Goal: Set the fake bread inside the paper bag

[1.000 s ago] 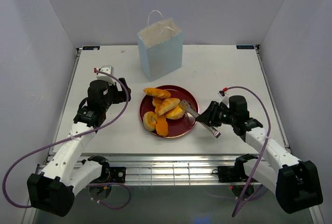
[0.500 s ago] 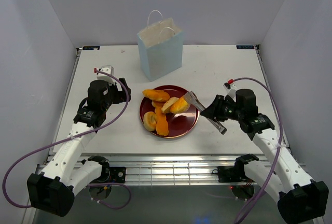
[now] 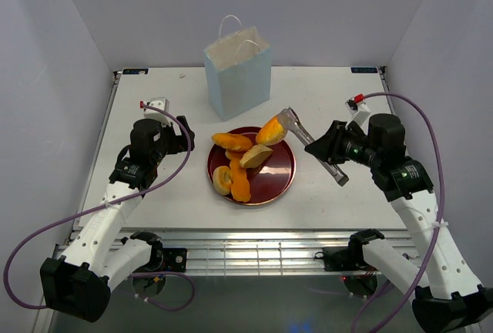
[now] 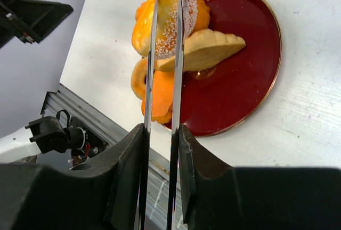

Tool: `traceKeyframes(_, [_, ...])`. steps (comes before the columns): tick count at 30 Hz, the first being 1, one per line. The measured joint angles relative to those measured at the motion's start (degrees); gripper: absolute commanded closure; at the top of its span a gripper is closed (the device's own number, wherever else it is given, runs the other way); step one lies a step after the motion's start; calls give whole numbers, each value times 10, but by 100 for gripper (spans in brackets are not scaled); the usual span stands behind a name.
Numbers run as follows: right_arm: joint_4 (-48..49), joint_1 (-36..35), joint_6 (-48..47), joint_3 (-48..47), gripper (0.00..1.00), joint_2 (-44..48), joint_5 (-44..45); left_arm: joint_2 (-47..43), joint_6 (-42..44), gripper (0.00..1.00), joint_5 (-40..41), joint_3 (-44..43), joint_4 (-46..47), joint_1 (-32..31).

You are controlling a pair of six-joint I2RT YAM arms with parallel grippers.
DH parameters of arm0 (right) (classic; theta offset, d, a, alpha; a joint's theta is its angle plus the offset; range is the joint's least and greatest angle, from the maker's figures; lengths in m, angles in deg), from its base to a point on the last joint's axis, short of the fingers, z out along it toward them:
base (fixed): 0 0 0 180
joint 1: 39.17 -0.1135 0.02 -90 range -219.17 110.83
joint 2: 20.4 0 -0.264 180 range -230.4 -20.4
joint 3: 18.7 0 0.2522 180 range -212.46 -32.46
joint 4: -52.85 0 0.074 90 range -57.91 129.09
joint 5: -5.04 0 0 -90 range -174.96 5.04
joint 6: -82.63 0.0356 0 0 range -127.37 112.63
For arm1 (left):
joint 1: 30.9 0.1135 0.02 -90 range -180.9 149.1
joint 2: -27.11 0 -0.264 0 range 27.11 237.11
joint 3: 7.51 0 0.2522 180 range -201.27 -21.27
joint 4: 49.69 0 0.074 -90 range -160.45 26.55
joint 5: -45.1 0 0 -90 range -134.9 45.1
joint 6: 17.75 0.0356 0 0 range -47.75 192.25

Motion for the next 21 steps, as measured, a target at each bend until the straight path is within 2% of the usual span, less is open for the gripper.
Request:
traceKeyframes(5, [-5,0,-5,-75,67,-45,-2,0,0,2,0,0,0,0])
traceKeyframes(21, [54,0,-4,-416,65,-301,-43,0,-2,2,-11,0,0,0])
